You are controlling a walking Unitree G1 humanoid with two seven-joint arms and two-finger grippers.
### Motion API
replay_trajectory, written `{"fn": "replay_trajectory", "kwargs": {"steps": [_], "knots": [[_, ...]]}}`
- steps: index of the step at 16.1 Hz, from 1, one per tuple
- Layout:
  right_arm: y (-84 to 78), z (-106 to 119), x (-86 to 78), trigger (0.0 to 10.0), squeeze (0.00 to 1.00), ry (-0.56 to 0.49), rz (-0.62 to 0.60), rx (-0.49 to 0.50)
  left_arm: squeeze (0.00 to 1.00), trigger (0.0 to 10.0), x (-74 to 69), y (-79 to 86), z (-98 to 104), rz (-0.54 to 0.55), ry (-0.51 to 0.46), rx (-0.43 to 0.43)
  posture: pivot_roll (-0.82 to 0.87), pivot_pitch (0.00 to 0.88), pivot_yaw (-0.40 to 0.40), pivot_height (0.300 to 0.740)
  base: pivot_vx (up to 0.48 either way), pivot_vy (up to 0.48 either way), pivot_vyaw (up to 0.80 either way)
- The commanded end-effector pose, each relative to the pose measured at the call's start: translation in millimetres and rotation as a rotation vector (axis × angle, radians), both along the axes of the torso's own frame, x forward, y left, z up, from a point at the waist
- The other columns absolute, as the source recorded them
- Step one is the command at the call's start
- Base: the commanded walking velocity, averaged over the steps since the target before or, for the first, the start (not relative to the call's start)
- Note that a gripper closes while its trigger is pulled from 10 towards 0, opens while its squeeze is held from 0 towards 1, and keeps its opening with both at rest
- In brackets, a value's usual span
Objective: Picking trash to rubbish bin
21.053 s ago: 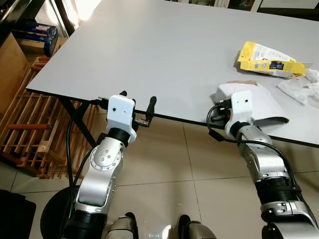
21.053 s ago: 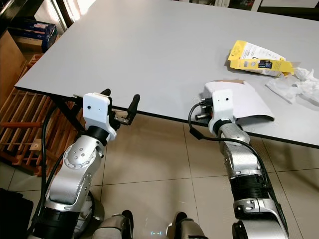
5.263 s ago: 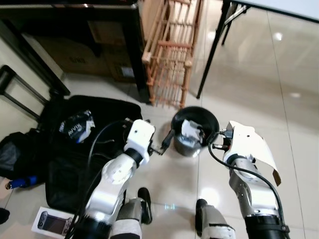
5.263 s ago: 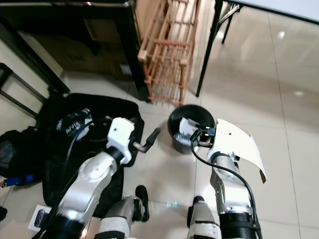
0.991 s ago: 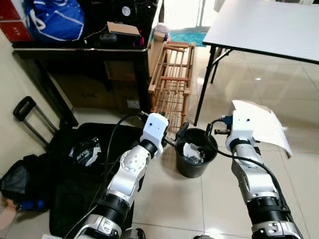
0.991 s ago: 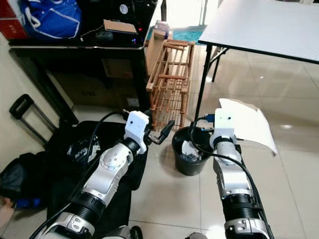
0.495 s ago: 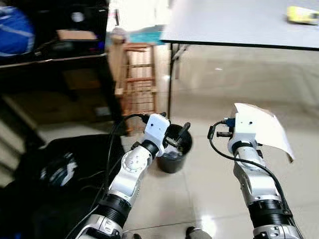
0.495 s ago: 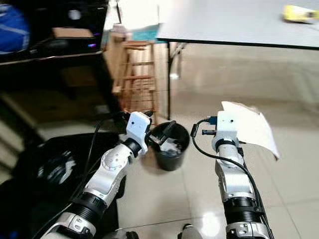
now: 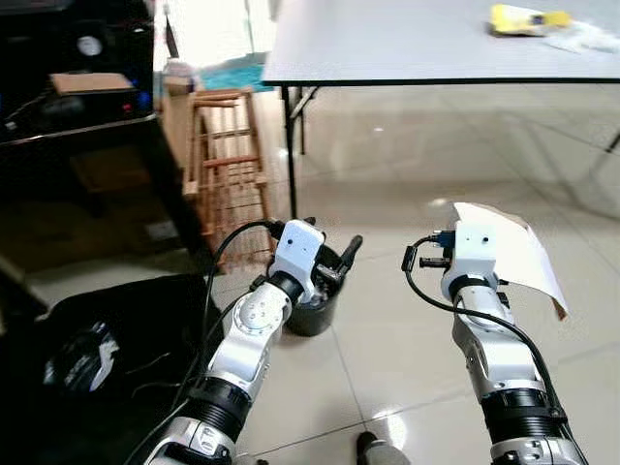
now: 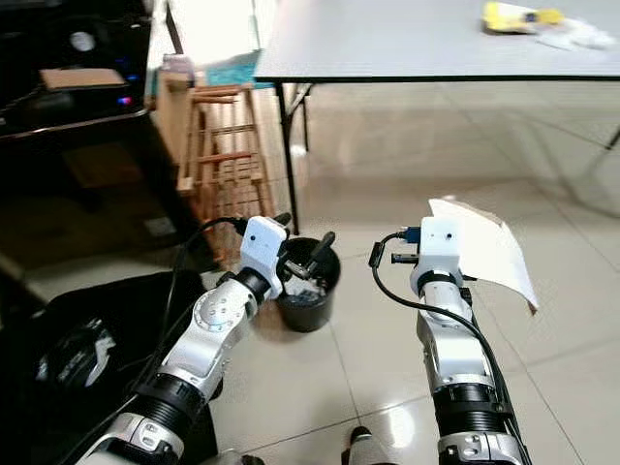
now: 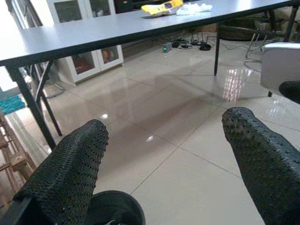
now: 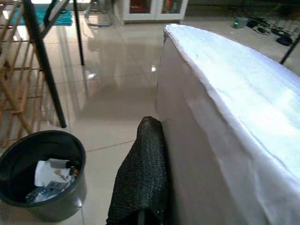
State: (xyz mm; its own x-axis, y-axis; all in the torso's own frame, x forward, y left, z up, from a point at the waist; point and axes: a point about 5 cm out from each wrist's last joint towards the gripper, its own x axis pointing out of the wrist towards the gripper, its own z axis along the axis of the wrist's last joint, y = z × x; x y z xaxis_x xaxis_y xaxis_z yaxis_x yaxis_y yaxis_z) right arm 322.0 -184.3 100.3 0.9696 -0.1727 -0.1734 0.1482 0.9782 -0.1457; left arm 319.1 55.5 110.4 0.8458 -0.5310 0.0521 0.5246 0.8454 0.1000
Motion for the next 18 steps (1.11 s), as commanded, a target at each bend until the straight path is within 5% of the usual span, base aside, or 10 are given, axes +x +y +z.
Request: {"fn": "replay_trajectory", "kwargs": {"steps": [1, 8, 18], "knots": [[1.7, 2.5, 0.7, 10.0, 0.0, -0.005, 0.005, 0.011, 0.0, 10.0, 2.1, 3.0, -0.9, 0.021, 0.002, 0.011, -0.1, 0.102, 0.066, 0.74, 0.0, 0.0, -0.71], [2.3, 5.4, 1.4, 10.0, 0.0, -0.023, 0.011, 0.013, 0.0, 10.0, 5.7, 8.2, -1.4, 0.043, 0.016, 0.016, -0.09, 0.099, 0.061, 0.74, 0.035, 0.0, -0.3], [5.2, 5.5, 2.4, 10.0, 0.0, -0.024, 0.018, 0.017, 0.0, 10.0, 4.6, 7.1, -3.2, 0.028, 0.022, 0.027, -0.09, 0.104, 0.064, 0.74, 0.432, 0.0, 0.0]]}}
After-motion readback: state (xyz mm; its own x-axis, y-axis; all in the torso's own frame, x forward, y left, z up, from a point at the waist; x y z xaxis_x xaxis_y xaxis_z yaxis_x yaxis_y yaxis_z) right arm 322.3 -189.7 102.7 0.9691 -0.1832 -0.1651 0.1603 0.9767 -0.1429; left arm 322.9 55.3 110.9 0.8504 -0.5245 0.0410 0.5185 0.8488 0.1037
